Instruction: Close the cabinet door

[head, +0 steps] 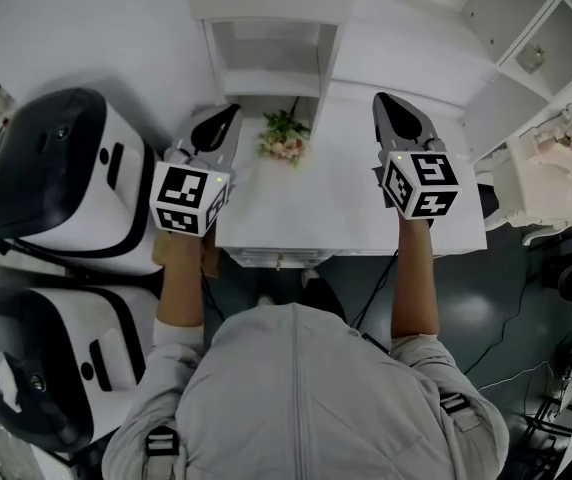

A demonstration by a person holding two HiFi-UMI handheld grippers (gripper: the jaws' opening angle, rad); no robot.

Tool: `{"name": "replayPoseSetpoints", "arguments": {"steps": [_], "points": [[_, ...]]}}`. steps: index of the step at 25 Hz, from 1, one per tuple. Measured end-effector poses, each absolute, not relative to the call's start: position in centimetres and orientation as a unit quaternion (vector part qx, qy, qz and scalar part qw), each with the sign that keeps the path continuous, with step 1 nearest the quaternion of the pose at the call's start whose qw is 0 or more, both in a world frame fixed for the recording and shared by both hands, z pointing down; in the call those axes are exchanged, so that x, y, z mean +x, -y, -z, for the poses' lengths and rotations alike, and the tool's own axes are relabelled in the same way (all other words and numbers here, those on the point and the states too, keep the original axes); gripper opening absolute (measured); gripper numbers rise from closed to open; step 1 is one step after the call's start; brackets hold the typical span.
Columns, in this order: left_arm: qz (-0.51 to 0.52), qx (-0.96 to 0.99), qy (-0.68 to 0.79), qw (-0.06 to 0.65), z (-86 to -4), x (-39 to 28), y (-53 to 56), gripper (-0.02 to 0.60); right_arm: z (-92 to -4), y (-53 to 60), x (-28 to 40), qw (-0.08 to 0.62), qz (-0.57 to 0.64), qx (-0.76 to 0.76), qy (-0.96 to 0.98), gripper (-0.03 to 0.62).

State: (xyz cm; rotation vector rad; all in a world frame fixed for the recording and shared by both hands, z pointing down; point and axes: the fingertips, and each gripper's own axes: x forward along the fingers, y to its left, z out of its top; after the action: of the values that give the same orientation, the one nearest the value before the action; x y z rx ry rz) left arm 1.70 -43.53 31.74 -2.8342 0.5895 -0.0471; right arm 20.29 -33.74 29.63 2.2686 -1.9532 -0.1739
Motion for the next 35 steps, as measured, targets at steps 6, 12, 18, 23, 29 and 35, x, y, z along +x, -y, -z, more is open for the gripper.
{"name": "replayPoseSetpoints", "arguments": {"steps": [6, 12, 18, 23, 29, 35], "points": [[0.007, -0.974, -0.181, 0.137, -31.1, 2.0, 41.7, 0.018, -30.0, 31.7, 18.8, 0.078, 0.064, 0.755, 0.648, 0.002], [-0.002, -0.974, -0.174, 0.144, -30.5, 1.5, 40.1, 0.018, -30.7, 30.4, 17.2, 0.075, 0.058, 0.751, 0.653, 0.001], [0.003, -0.972, -0.177, 0.152, -30.7, 1.4, 39.9, 0.018, -31.0, 30.7, 16.7, 0.086, 0.060, 0.747, 0.657, 0.000], [0.004, -0.972, -0.175, 0.158, -30.5, 1.3, 39.6, 0.018, -31.0, 30.6, 16.7, 0.088, 0.061, 0.747, 0.656, 0.000], [0.011, -0.973, -0.173, 0.153, -31.0, 1.2, 39.4, 0.018, -31.4, 30.4, 16.5, 0.082, 0.054, 0.745, 0.659, 0.000], [0.019, -0.974, -0.170, 0.145, -31.6, 1.3, 39.3, 0.018, -31.7, 30.4, 16.5, 0.084, 0.051, 0.744, 0.661, 0.000]]}}
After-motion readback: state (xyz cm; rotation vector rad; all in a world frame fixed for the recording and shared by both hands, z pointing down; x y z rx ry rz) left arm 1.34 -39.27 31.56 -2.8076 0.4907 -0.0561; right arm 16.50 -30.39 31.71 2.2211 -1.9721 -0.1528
